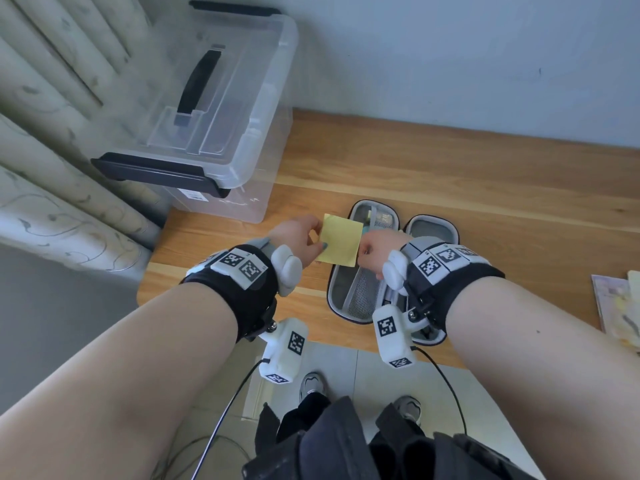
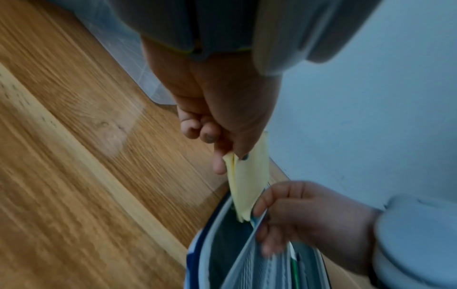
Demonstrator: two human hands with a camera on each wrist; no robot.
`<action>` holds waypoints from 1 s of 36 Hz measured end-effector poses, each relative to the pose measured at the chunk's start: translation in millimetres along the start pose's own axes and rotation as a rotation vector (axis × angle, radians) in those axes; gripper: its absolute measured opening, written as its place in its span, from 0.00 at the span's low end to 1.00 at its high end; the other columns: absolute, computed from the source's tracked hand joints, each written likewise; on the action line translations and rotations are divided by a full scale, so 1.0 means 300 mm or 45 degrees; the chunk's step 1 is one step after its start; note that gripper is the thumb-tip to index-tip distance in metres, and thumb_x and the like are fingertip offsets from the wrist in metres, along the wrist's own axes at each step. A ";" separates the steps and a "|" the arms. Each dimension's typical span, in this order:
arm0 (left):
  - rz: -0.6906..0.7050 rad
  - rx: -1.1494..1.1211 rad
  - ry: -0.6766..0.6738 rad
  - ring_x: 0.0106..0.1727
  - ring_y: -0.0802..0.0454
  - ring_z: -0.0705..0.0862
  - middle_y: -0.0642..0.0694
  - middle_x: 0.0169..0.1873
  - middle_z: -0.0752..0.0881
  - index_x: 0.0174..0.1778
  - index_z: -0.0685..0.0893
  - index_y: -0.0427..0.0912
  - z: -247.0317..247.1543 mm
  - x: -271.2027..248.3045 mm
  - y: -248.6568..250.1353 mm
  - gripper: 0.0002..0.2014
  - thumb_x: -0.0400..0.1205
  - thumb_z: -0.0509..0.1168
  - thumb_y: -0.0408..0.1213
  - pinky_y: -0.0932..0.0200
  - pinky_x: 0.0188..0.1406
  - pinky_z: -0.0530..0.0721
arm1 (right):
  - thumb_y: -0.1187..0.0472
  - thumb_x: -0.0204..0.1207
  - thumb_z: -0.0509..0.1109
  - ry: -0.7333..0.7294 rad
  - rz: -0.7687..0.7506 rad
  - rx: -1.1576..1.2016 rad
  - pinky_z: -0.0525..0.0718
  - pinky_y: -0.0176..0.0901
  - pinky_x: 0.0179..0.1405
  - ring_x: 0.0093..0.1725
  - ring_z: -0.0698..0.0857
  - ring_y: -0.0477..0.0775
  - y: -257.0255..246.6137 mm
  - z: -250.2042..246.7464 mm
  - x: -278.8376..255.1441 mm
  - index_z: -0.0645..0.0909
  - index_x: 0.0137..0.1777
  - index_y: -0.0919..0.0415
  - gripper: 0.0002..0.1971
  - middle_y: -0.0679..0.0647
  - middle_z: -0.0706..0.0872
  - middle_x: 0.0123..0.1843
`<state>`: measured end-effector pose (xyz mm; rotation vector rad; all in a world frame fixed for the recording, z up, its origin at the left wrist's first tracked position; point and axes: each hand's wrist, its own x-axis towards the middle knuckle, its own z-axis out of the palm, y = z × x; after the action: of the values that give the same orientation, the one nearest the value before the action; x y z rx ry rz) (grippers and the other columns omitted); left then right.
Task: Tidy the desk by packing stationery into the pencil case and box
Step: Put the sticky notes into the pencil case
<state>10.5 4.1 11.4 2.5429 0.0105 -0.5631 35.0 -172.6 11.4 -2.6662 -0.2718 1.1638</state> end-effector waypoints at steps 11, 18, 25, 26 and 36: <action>-0.025 0.083 -0.108 0.47 0.49 0.86 0.48 0.45 0.89 0.57 0.79 0.45 0.058 -0.006 0.055 0.12 0.80 0.66 0.43 0.61 0.37 0.76 | 0.60 0.74 0.63 0.052 0.075 0.266 0.86 0.43 0.49 0.42 0.90 0.54 0.032 -0.042 -0.006 0.88 0.38 0.57 0.11 0.54 0.92 0.38; -0.045 0.056 -0.141 0.49 0.49 0.86 0.47 0.48 0.89 0.57 0.80 0.44 0.067 -0.001 0.075 0.13 0.79 0.68 0.43 0.61 0.37 0.74 | 0.54 0.79 0.59 0.191 0.233 0.530 0.87 0.55 0.54 0.45 0.87 0.61 0.054 -0.005 0.044 0.67 0.70 0.58 0.21 0.60 0.86 0.51; -0.029 0.081 -0.191 0.48 0.50 0.85 0.47 0.48 0.89 0.57 0.81 0.44 0.057 0.008 0.123 0.14 0.79 0.68 0.45 0.61 0.40 0.77 | 0.57 0.75 0.64 0.302 0.393 0.524 0.81 0.46 0.47 0.49 0.84 0.61 0.099 -0.010 0.081 0.64 0.72 0.58 0.25 0.59 0.84 0.56; -0.014 0.104 -0.194 0.50 0.49 0.85 0.47 0.49 0.89 0.57 0.81 0.44 0.059 0.008 0.139 0.14 0.79 0.68 0.45 0.61 0.41 0.77 | 0.58 0.75 0.65 0.312 0.411 0.540 0.80 0.45 0.46 0.48 0.83 0.61 0.114 -0.013 0.078 0.64 0.72 0.58 0.25 0.59 0.83 0.57; 0.093 0.221 -0.279 0.53 0.48 0.85 0.47 0.51 0.89 0.61 0.81 0.43 0.080 -0.028 0.300 0.15 0.80 0.66 0.44 0.60 0.41 0.76 | 0.65 0.69 0.63 0.535 0.398 0.937 0.89 0.55 0.44 0.43 0.88 0.64 0.222 -0.038 0.039 0.70 0.65 0.56 0.23 0.65 0.86 0.53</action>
<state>4.0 -84.5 41.0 2.6204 -0.2175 -0.8431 56.8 -234.9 -7.3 -2.2249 0.5537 0.5651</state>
